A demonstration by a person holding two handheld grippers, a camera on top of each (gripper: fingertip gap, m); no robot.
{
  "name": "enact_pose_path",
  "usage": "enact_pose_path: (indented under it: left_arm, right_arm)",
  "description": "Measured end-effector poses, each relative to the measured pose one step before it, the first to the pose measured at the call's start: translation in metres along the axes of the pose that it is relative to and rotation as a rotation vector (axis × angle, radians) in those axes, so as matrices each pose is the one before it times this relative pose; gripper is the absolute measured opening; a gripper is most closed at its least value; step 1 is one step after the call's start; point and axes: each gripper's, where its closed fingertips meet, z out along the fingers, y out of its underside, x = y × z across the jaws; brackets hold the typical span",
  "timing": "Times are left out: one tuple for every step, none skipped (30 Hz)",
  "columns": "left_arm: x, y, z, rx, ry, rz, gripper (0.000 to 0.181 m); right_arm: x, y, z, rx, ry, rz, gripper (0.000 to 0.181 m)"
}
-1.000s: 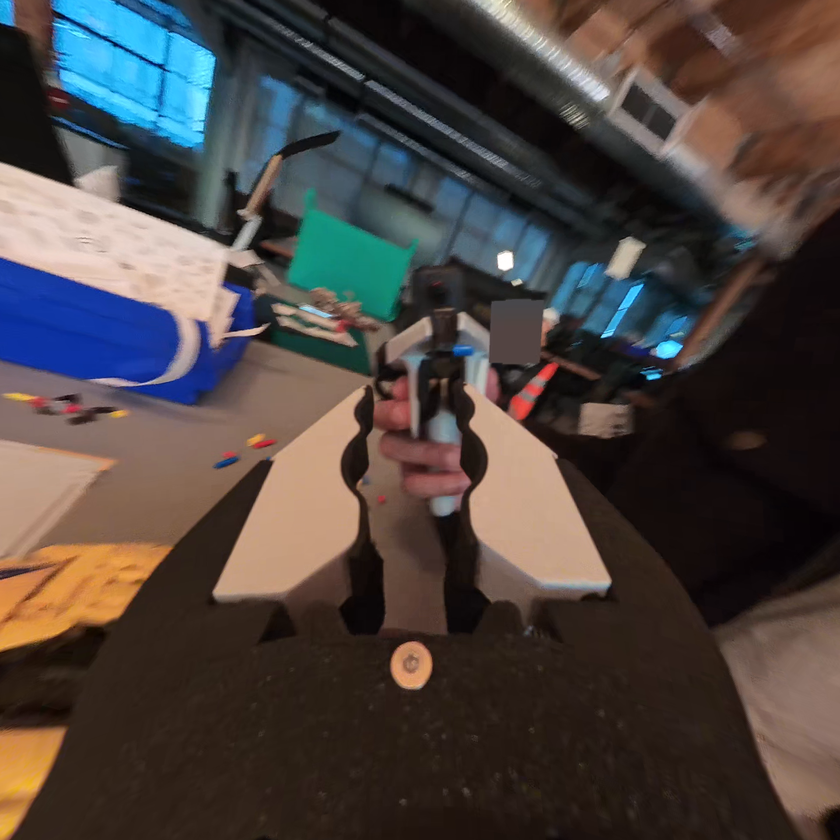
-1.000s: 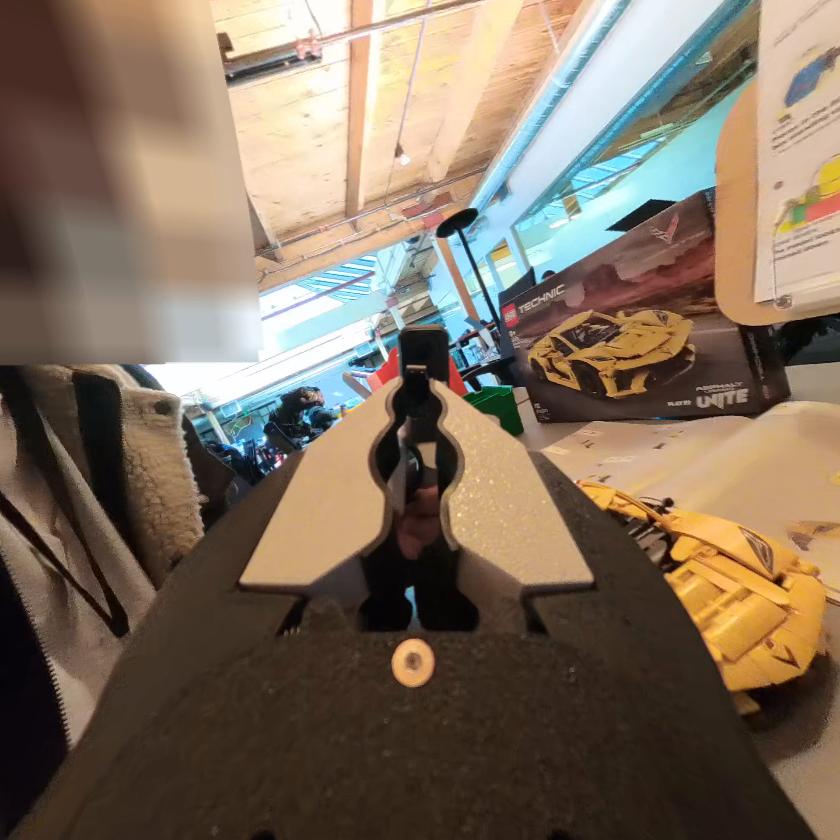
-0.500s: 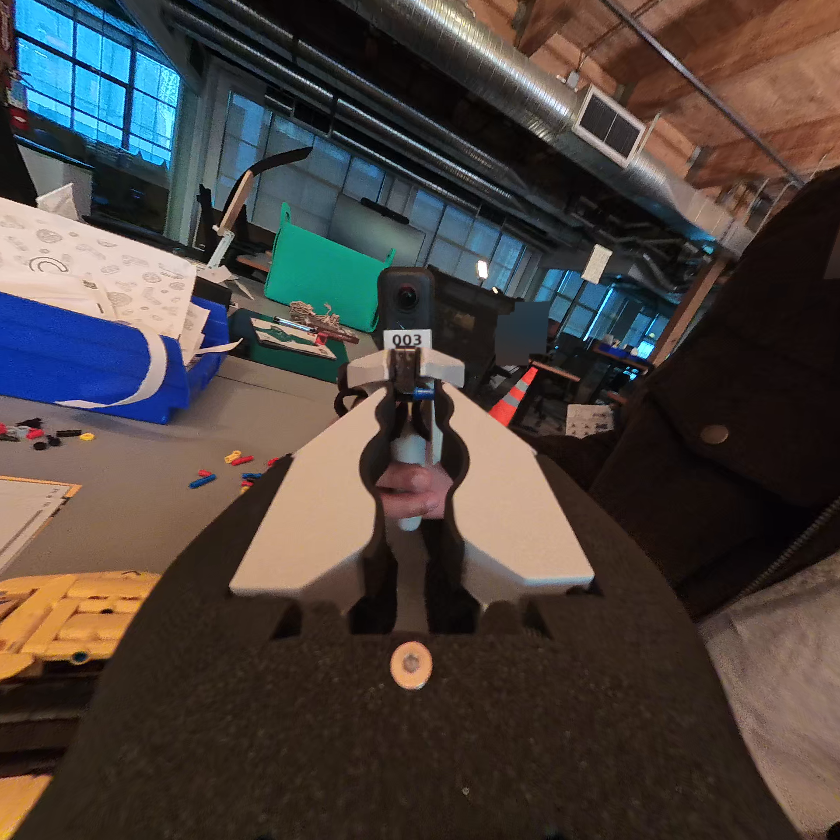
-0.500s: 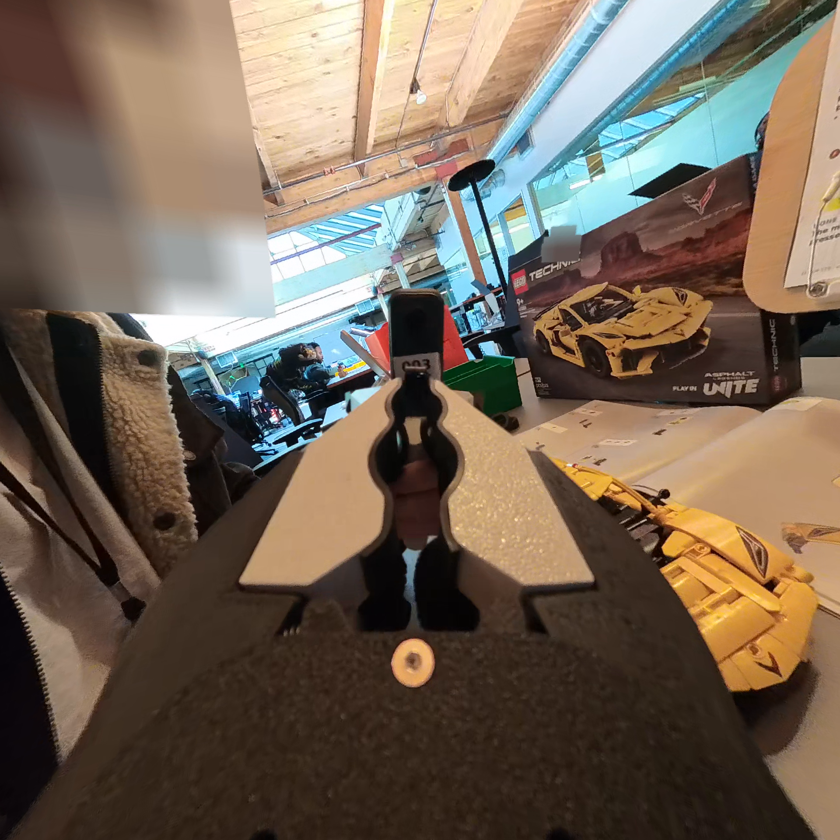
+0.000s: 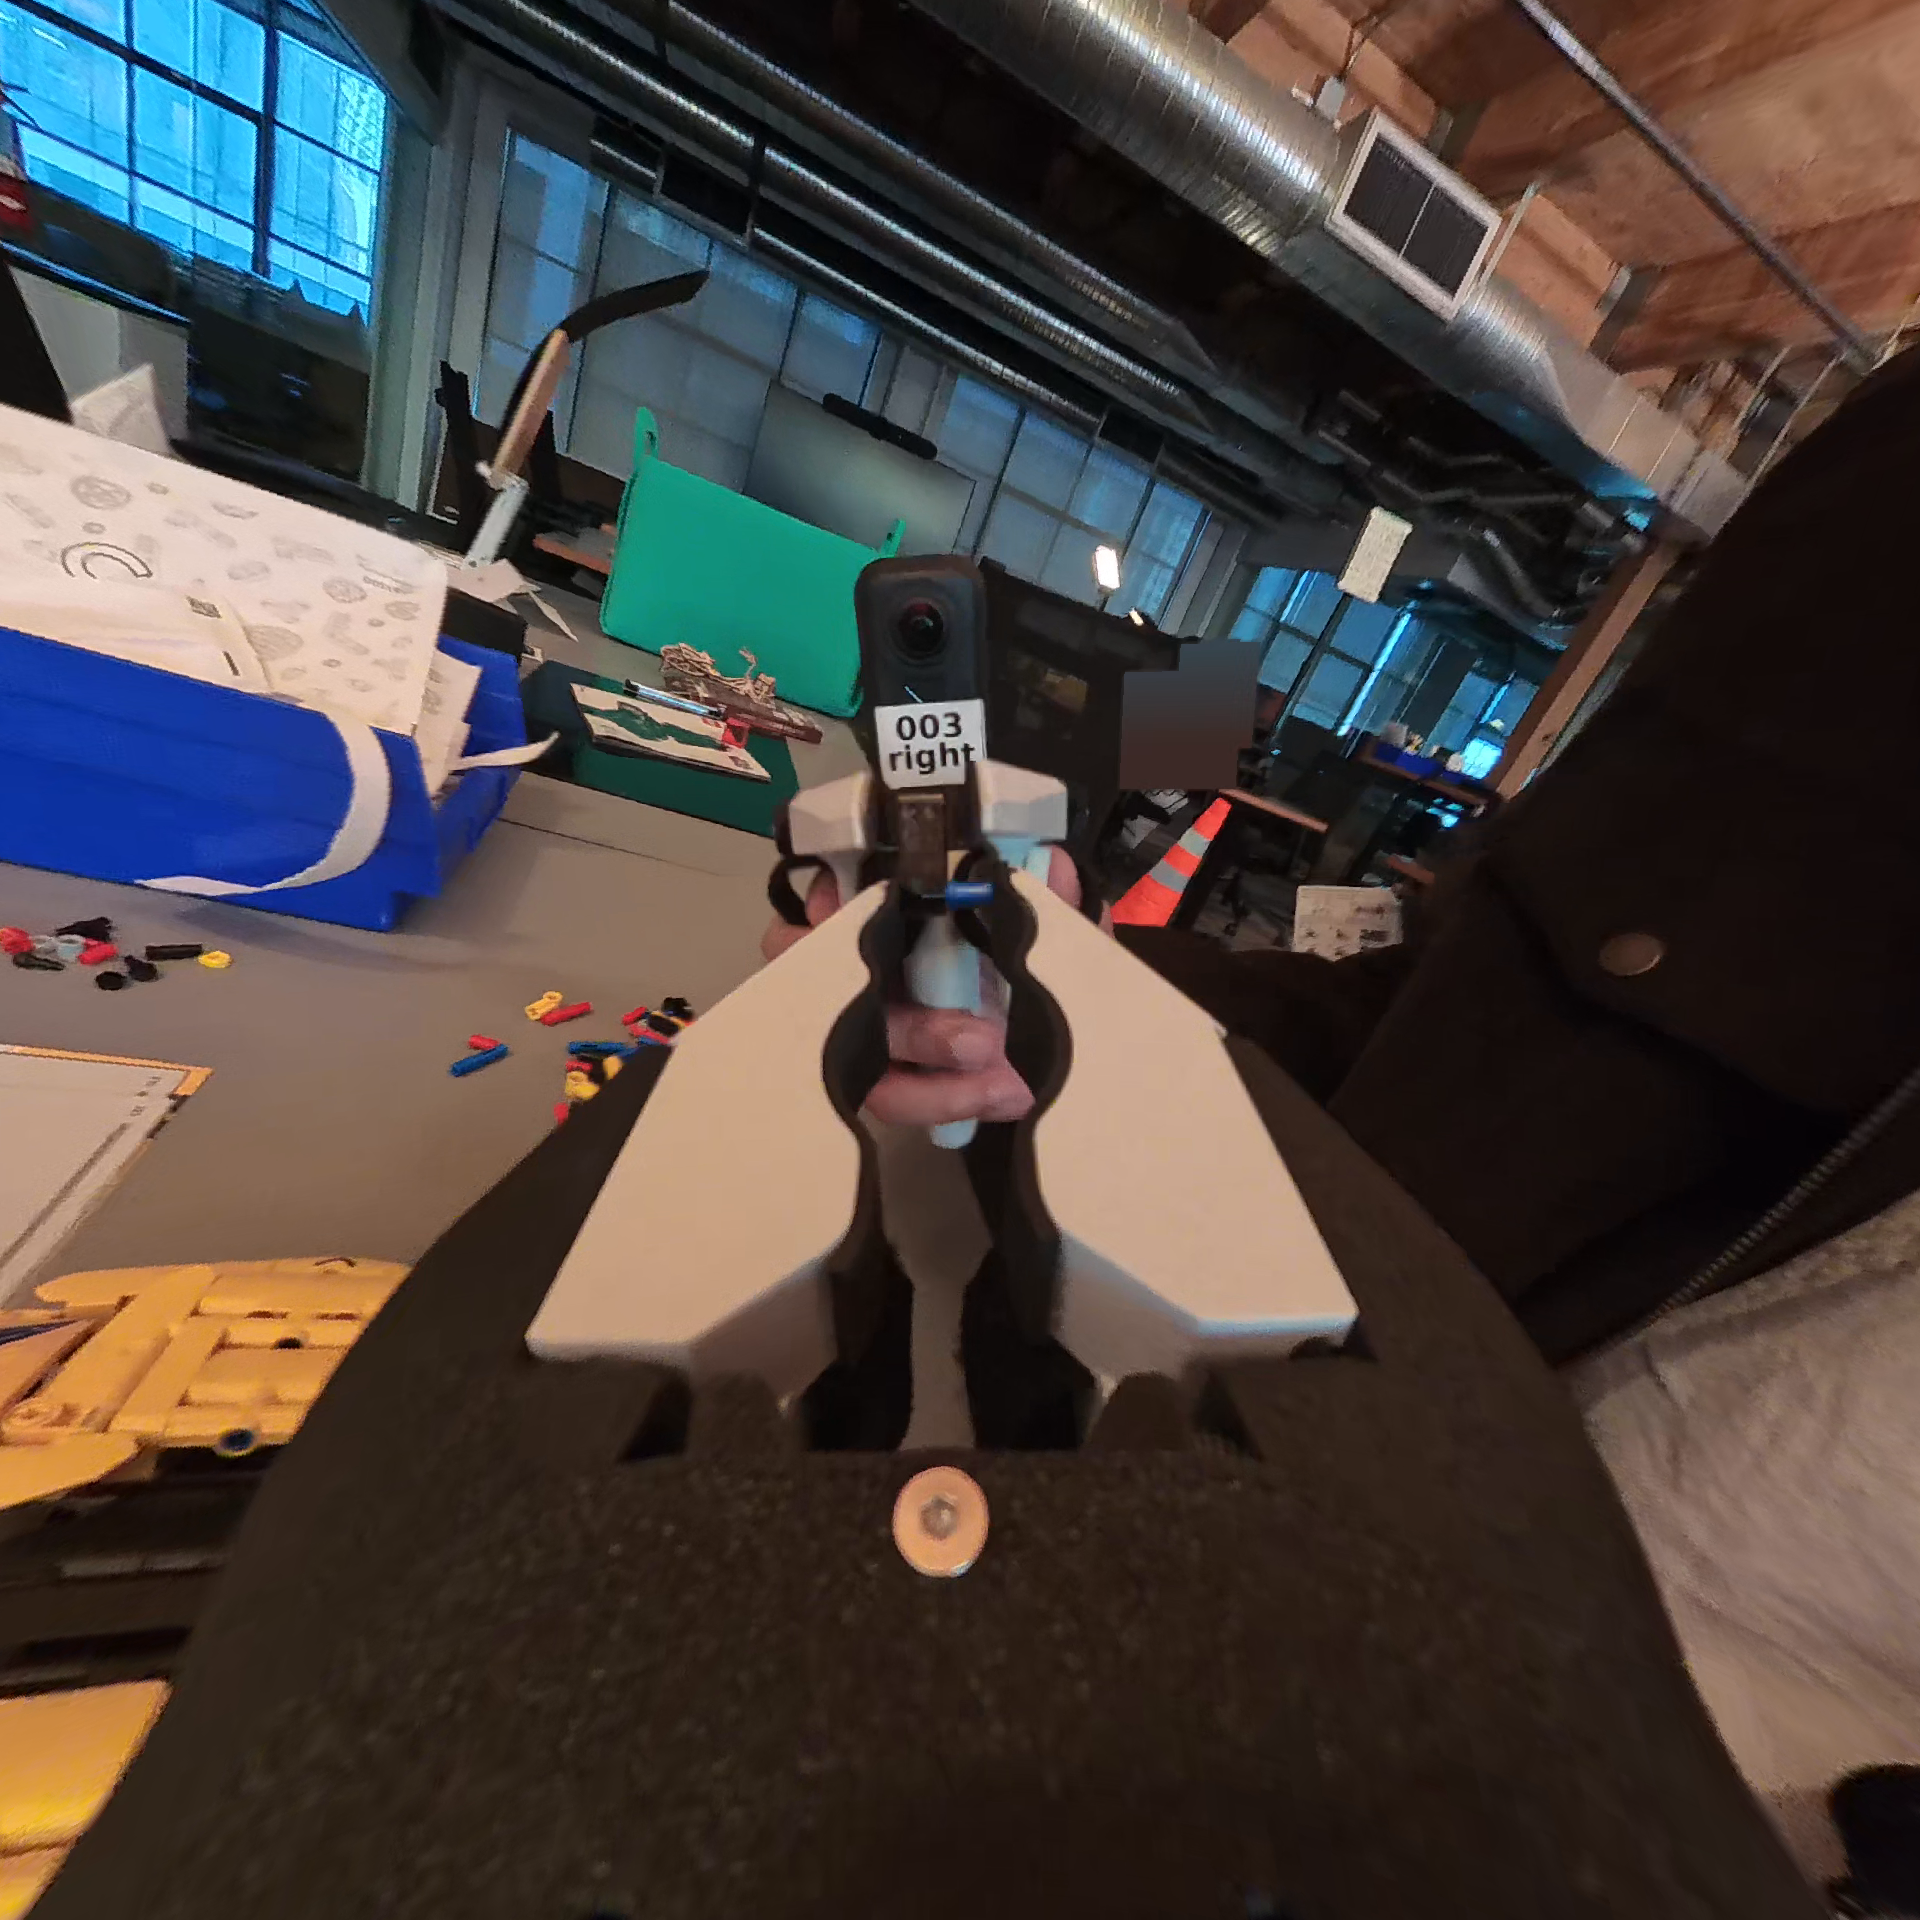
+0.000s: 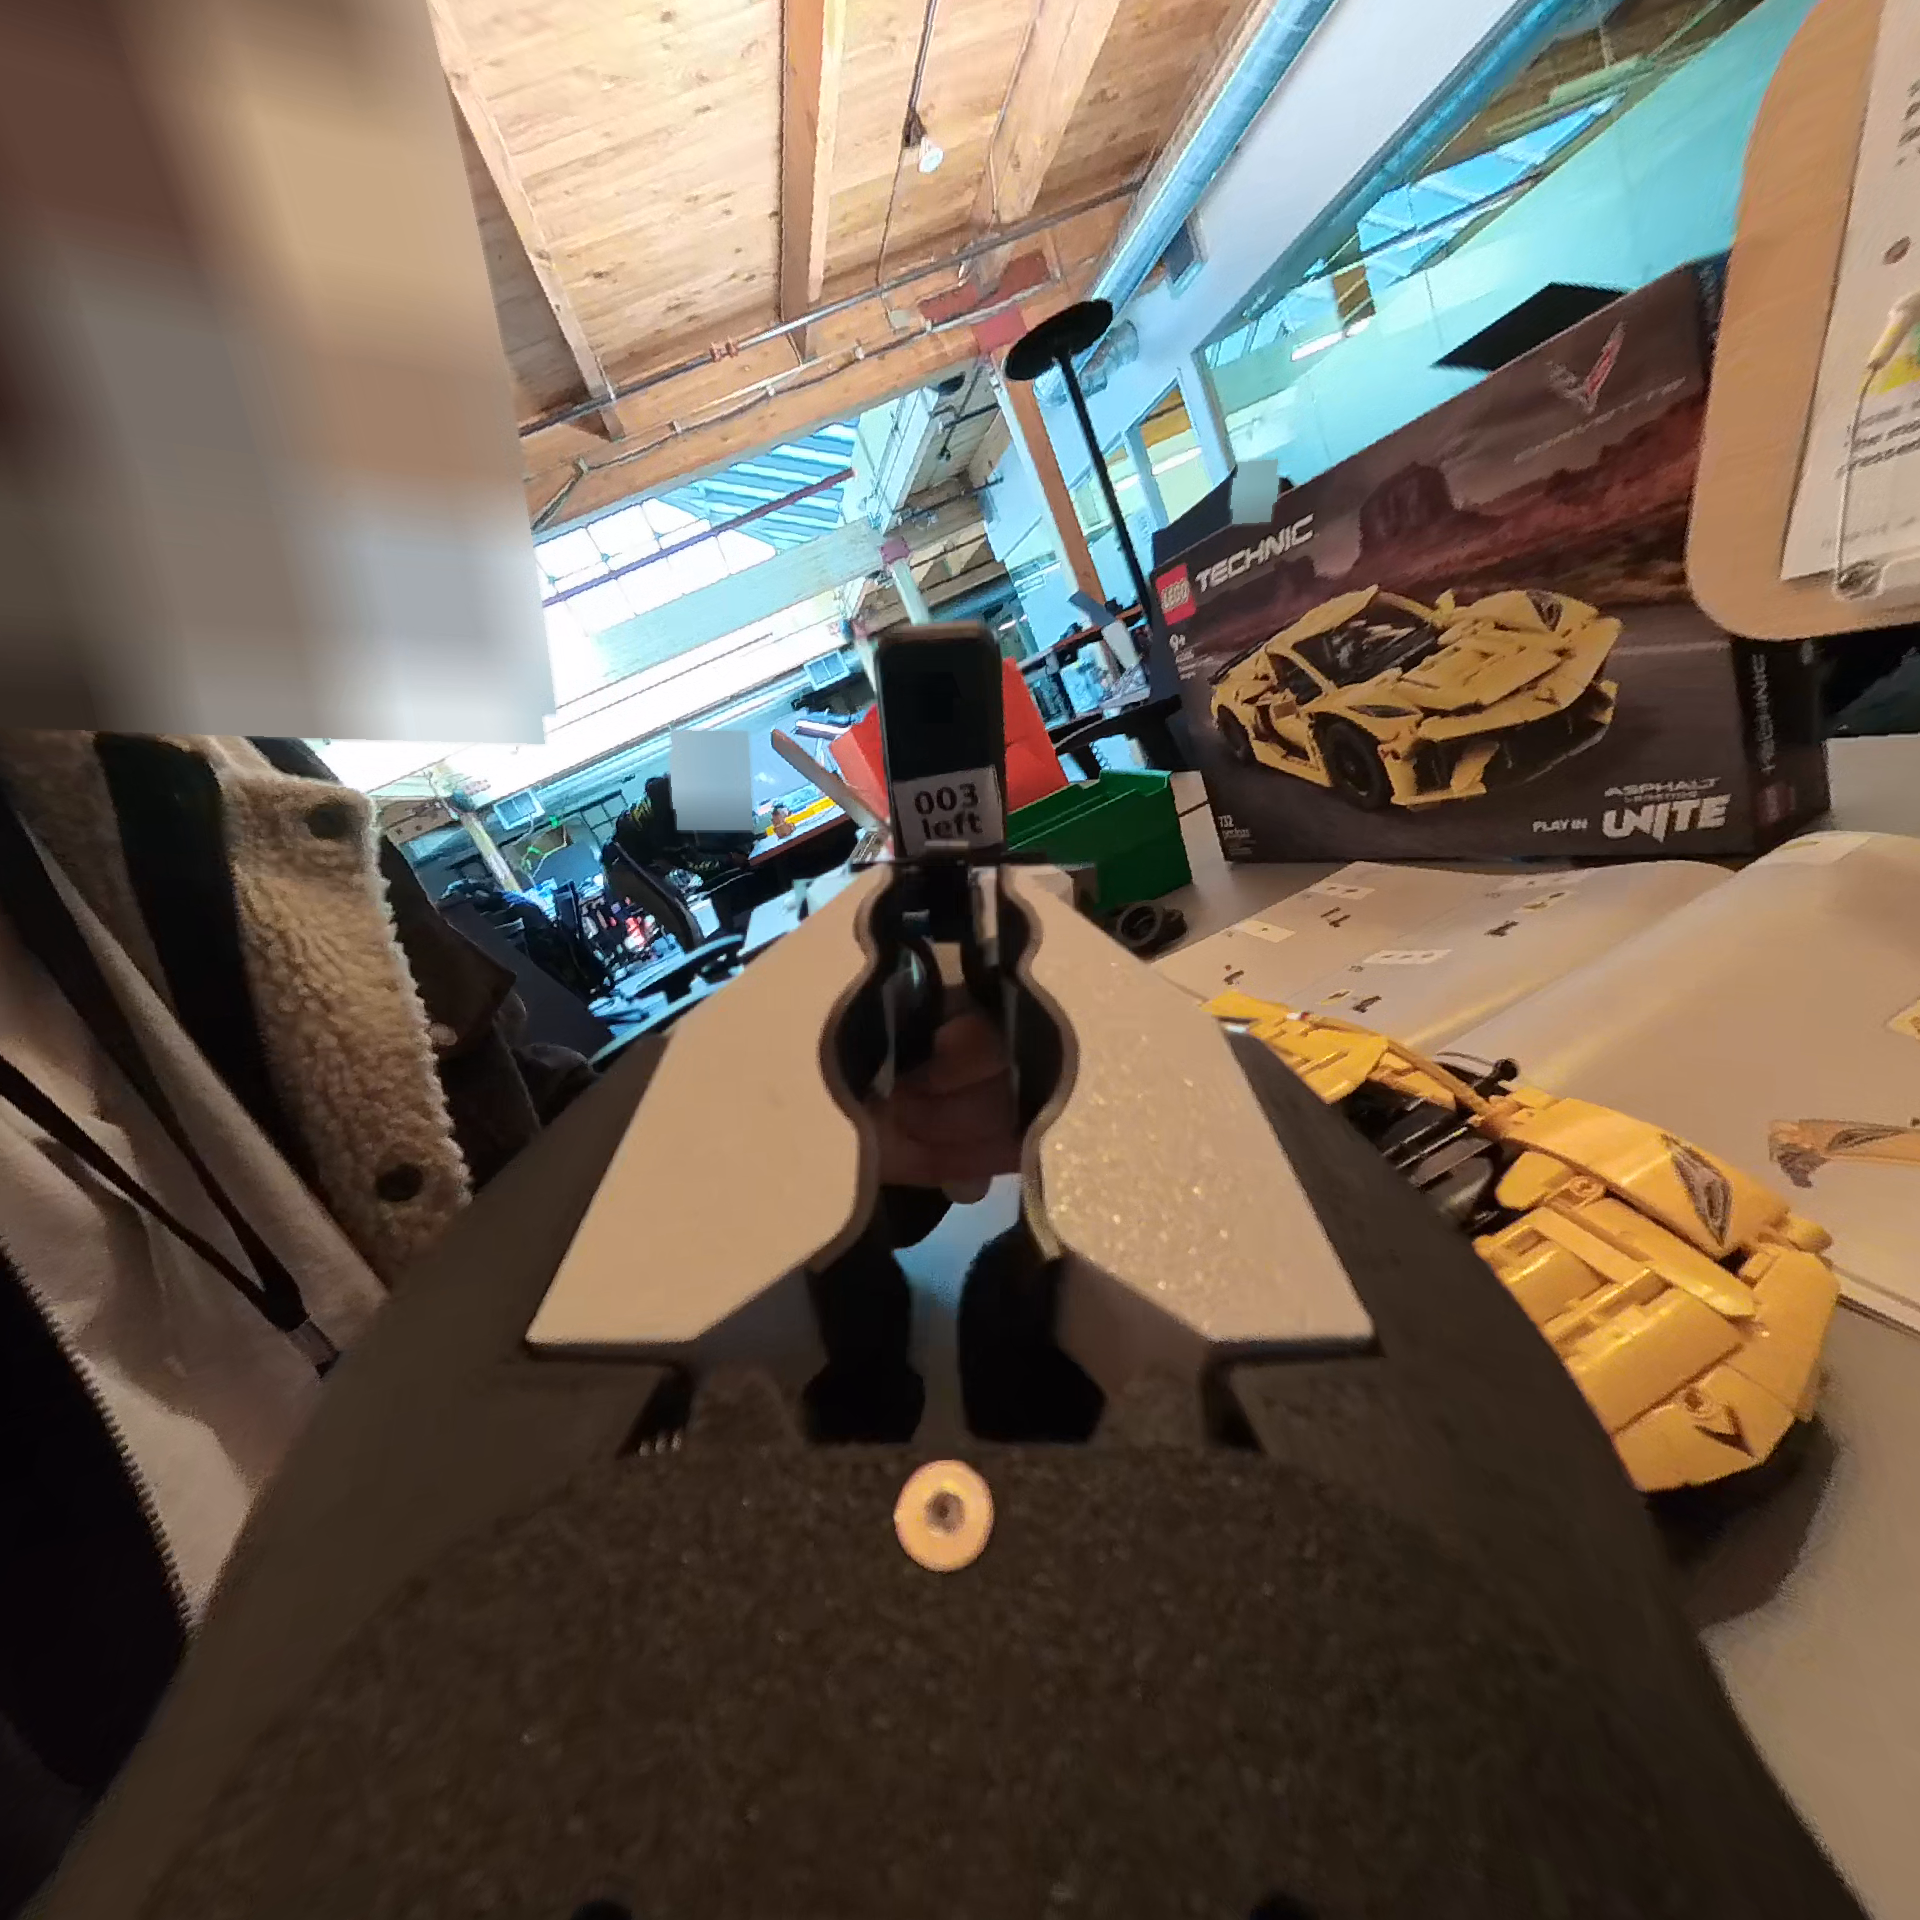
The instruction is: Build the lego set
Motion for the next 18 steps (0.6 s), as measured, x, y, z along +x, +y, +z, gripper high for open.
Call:
enact_pose_path:
  left_arm:
    - [-0.00172, -0.00055, -0.00237, 0.001, 0.0098, -0.0289, 0.016]
    - [-0.00315, -0.00164, -0.00283, 0.0116, 0.0074, -0.0425, 0.016]
    - [0.00049, -0.00373, -0.00324, 0.0301, 0.0381, -0.06, 0.017]
    - [0.00384, -0.00484, -0.00352, 0.038, 0.065, -0.0729, 0.017]
    - [0.00092, -0.00772, -0.00428, 0.057, 0.0401, -0.0619, 0.016]
    - [0.00376, -0.00884, -0.00444, 0.0647, 0.0517, -0.0506, 0.016]
    - [0.00916, -0.00808, -0.00372, 0.0564, 0.0869, -0.0564, 0.016]
    - [0.01163, -0.00527, -0.00242, 0.0358, 0.1046, -0.0669, 0.016]
    - [0.01062, -0.00158, -0.00127, 0.0133, 0.098, -0.065, 0.016]
    - [0.00699, 0.00028, -0.00074, 0.0068, 0.0677, -0.0409, 0.017]
    - [0.00333, 0.00119, -0.00031, 0.0019, 0.0385, -0.0193, 0.017]
    - [0.00094, 0.00128, 0.00019, -0.0002, 0.0175, -0.0119, 0.017]
    - [0.00121, 0.00212, 0.00053, -0.0084, 0.0188, -0.0174, 0.017]
    - [0.00106, 0.00124, 0.00049, -0.0062, 0.013, -0.0103, 0.016]
    - [-0.00043, -0.00154, -0.00011, 0.012, -0.004, 0.0062, 0.017]
    - [0.00145, -0.0016, -0.00051, 0.0101, 0.0066, 0.0016, 0.017]
    - [0.00186, -0.00105, -0.00063, 0.0027, 0.0102, -0.004, 0.017]
    - [0.00151, -0.00129, -0.00076, 0.0048, 0.0043, 0.0033, 0.016]
  right_arm:
    - [0.00293, -0.00398, -0.00222, 0.0065, 0.0154, -0.0121, 0.019]
    - [0.00368, -0.00269, -0.00236, -0.011, 0.0199, -0.0289, 0.021]
    - [0.00269, -0.00178, -0.00177, -0.0206, 0.0146, -0.0386, 0.02]
    - [0.00202, -0.00203, -0.00047, -0.0227, 0.0057, -0.036, 0.019]
    - [0.00081, -0.00275, 0.00136, -0.019, -0.0093, -0.0237, 0.019]
    - [-0.00153, -0.00346, 0.0037, -0.0137, -0.0337, -0.0009, 0.02]
    - [-0.00391, -0.00231, 0.00605, -0.0227, -0.0575, 0.0283, 0.023]
    - [-0.00441, -0.00221, 0.00786, -0.026, -0.0657, 0.0439, 0.026]
    - [-0.00387, -0.00381, 0.00887, -0.0121, -0.0626, 0.0388, 0.028]
    - [-0.00305, -0.00523, 0.00955, 0.0075, -0.0551, 0.0262, 0.029]
    - [-0.00299, -0.00399, 0.00971, 0.0108, -0.0574, 0.0137, 0.029]
    - [-0.00397, -0.00226, 0.0091, 0.0058, -0.0671, 0.0156, 0.028]
    - [-0.00084, 0.00063, 0.00832, -0.0069, -0.0512, 0.0281, 0.026]
    - [0.00113, 0.00367, 0.00764, -0.0245, -0.0377, 0.0319, 0.027]
    - [-0.00095, 0.00514, 0.00649, -0.0306, -0.0414, 0.0214, 0.026]
    - [-0.00106, 0.00395, 0.00496, -0.0198, -0.0322, 0.0095, 0.022]
    - [-0.00049, 0.00162, 0.00341, -0.0029, -0.0184, -0.0051, 0.017]
    - [0.0006, -0.00012, 0.00175, 0.0092, -0.0055, -0.0101, 0.014]
